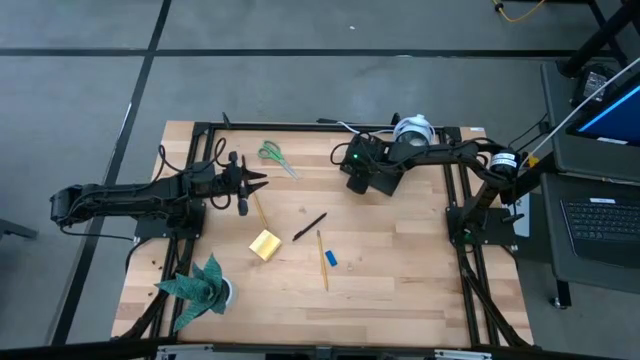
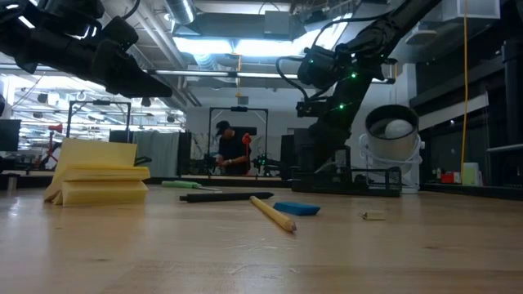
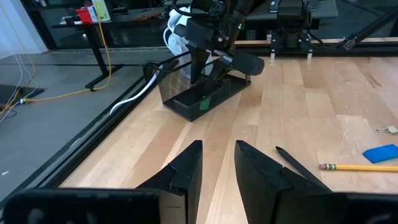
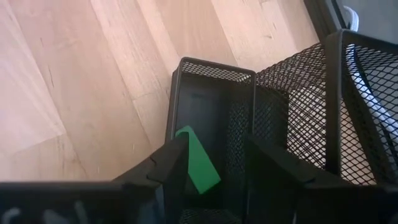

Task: Pick and place office supplies into organizer
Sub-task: Put the top black pen into the metal mesh desk organizer

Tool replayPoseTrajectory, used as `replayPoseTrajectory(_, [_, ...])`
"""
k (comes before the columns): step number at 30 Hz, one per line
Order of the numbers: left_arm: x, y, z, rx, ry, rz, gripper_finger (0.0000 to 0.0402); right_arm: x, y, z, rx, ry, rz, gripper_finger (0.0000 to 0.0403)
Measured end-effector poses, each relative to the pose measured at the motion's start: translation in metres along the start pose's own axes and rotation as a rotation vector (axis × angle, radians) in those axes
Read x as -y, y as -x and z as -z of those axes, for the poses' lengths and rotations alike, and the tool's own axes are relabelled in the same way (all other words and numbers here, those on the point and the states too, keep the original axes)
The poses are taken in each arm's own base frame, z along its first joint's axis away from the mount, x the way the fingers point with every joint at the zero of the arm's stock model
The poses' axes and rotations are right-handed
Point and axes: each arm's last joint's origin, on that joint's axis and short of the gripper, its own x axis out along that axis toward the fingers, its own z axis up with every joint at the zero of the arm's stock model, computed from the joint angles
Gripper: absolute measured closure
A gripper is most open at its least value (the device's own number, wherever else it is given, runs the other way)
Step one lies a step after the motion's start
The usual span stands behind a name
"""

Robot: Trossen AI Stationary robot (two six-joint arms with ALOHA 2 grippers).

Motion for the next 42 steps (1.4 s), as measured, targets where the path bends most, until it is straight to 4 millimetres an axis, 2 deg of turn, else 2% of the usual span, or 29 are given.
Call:
replayPoseTrajectory(5, [0.000, 0.000, 0.000, 0.000, 0.001, 0.000, 0.0313, 0.001, 0.002, -0.004, 0.017, 0.019, 0.002, 0.0246])
replayPoseTrajectory(11, [-0.001, 0.000, -0.001, 0.007, 0.001, -0.026, 0.0313, 0.000, 0.011, -0.018, 0.058, 0.040, 0.000, 0.0274])
replayPoseTrajectory(19, [-0.003, 0.000, -0.001, 0.001, 0.042, -0.116, 0.0313, -0.007, 0.020, -0.027, 0.065, 0.095, -0.013, 0.0344])
replayPoseTrajectory(24, [-0.004, 0.000, 0.000, -0.009, 0.043, -0.129, 0.0313, -0.009, 0.022, -0.026, 0.059, 0.102, -0.094, 0.0393])
replayPoseTrajectory(29, [-0.004, 0.000, 0.000, -0.010, 0.043, -0.138, 0.0313, -0.006, 0.035, -0.029, 0.109, 0.093, -0.105, 0.0384])
replayPoseTrajectory(33, [-0.005, 0.001, 0.004, -0.052, 0.037, -0.179, 0.0313, 0.001, 0.057, -0.032, 0.162, 0.076, -0.099, 0.0377])
replayPoseTrajectory(37, [-0.006, 0.002, 0.013, -0.142, 0.042, -0.240, 0.0313, 0.006, 0.077, -0.028, 0.228, 0.050, -0.097, 0.0391])
replayPoseTrajectory(42, [-0.008, 0.004, 0.022, -0.227, 0.091, -0.324, 0.0313, 0.002, 0.081, -0.018, 0.421, 0.016, -0.194, 0.0393])
